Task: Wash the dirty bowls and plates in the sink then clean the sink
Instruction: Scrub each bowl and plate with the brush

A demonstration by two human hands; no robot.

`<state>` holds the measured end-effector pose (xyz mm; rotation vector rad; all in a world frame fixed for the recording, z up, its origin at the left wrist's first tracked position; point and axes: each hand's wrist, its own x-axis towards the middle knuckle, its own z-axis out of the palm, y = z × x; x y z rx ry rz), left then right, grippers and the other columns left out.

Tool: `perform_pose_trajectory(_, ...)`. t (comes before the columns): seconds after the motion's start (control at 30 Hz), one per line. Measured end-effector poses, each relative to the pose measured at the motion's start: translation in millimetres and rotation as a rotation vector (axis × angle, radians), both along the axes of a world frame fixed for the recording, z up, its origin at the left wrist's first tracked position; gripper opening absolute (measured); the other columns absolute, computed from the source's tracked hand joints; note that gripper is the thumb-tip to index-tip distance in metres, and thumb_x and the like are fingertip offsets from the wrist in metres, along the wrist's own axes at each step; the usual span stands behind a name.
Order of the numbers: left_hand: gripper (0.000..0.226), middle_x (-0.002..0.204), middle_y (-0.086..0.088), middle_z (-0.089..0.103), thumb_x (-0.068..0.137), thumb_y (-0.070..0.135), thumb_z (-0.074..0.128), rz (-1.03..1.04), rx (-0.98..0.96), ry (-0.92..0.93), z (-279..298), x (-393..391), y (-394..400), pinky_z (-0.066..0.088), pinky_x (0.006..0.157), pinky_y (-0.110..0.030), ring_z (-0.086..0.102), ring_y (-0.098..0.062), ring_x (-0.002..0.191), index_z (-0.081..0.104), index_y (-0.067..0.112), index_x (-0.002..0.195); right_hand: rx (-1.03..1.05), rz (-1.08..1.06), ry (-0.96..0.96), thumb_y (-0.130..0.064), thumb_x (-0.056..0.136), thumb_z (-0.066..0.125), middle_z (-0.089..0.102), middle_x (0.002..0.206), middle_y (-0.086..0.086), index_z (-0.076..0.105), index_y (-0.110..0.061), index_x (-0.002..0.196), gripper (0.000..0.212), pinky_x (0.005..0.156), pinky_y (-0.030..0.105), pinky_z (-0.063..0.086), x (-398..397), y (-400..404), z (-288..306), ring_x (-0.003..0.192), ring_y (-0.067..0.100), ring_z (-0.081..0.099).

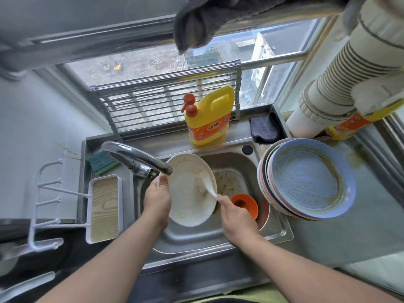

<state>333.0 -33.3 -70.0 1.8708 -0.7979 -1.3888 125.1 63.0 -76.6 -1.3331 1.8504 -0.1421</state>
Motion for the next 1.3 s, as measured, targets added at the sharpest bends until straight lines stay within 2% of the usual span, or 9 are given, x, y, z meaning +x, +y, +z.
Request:
perform_pose_trajectory(0.17,0.038,0.113,-0.008,0.076,0.111,0.051,0.04,0.188,0.066,0.105,6.9,-19.9,-5.8,0.061,0.09,-0.047,0.073,-0.027,0.102,0.066,0.023,0.108,-0.078,0.132,-0.176,-0.038,0.11,0.032,0.072,0.106,0.019,0.035,-0.047,0.146,0.036,0.078,0.043,0.049,62.0,5.1,23.7,0.1,0.043,0.065)
perform_pose_trajectory(0.37,0.039,0.109,0.0,0.075,0.11,0.053,0.039,0.156,0.069,0.222,10.5,-13.2,-2.3,0.059,0.067,-0.032,0.072,-0.018,0.094,0.061,0.023,0.123,-0.011,0.122,0.014,-0.053,0.11,0.024,0.064,0.083,0.008,0.038,-0.04,0.12,0.022,0.069,0.042,0.048,-13.5,-27.2,8.5,0.084,0.038,0.065)
perform_pose_trajectory(0.53,0.033,0.109,0.008,0.07,0.113,0.048,0.033,0.179,0.086,0.198,17.4,-16.0,-9.2,0.058,0.072,-0.033,0.07,-0.015,0.096,0.056,0.03,0.127,-0.082,0.058,0.008,-0.056,0.11,0.019,0.068,0.088,0.008,0.04,-0.042,0.126,0.03,0.07,0.047,0.053,-1.4,-44.5,19.9,0.084,0.037,0.064)
perform_pose_trajectory(0.67,0.038,0.122,-0.002,0.073,0.112,0.047,0.038,0.133,0.05,0.111,12.3,-3.1,-10.0,0.059,0.094,-0.047,0.071,-0.025,0.111,0.06,0.025,0.133,-0.044,0.208,0.225,-0.045,0.11,0.026,0.07,0.1,0.009,0.027,-0.053,0.142,0.033,0.07,0.044,0.053,-29.0,-8.7,6.1,0.09,0.038,0.068)
perform_pose_trajectory(0.73,0.03,0.116,-0.001,0.072,0.114,0.039,0.04,0.119,0.055,0.063,12.4,3.1,-7.7,0.059,0.081,-0.038,0.07,-0.022,0.103,0.06,0.026,0.131,-0.041,0.105,0.279,-0.042,0.11,0.03,0.07,0.102,0.007,0.033,-0.049,0.135,0.027,0.075,0.045,0.055,-50.0,-3.5,-4.0,0.092,0.038,0.068)
perform_pose_trajectory(0.9,0.012,0.108,-0.006,0.071,0.112,0.025,0.048,0.051,0.094,0.078,12.4,15.4,5.8,0.056,0.069,-0.035,0.07,-0.025,0.093,0.059,0.028,0.117,-0.156,-0.396,-0.144,-0.048,0.103,0.053,0.07,0.086,-0.006,0.058,-0.035,0.105,0.013,0.085,0.044,0.052,-43.8,-18.8,0.0,0.088,0.022,0.066)
perform_pose_trajectory(1.07,0.023,0.116,-0.014,0.07,0.112,0.021,0.049,-0.077,0.259,0.106,-0.2,23.7,22.5,0.06,0.065,-0.038,0.073,-0.031,0.093,0.052,0.015,0.134,-0.058,-0.513,-0.476,-0.031,0.093,0.068,0.059,0.078,-0.001,0.057,-0.024,0.096,0.013,0.061,0.037,0.043,-28.4,-37.7,17.8,0.063,0.015,0.05)
perform_pose_trajectory(1.2,0.031,0.125,-0.006,0.07,0.113,0.017,0.047,-0.132,0.358,0.238,4.2,17.3,29.8,0.063,0.077,-0.043,0.074,-0.03,0.102,0.049,0.029,0.141,0.036,-0.441,-0.513,-0.004,0.089,0.057,0.056,0.082,0.007,0.054,-0.017,0.102,0.019,0.047,0.031,0.037,-31.2,-43.7,28.6,0.058,0.016,0.045)
perform_pose_trajectory(1.3,0.035,0.14,0.009,0.058,0.113,0.036,0.045,-0.272,0.311,0.226,16.6,9.5,28.1,0.054,0.092,-0.037,0.066,-0.009,0.112,0.046,0.048,0.146,0.087,-0.468,-0.398,-0.007,0.09,0.052,0.061,0.086,0.008,0.058,-0.022,0.101,0.02,0.051,0.034,0.04,-36.6,-50.2,27.4,0.066,0.021,0.051)
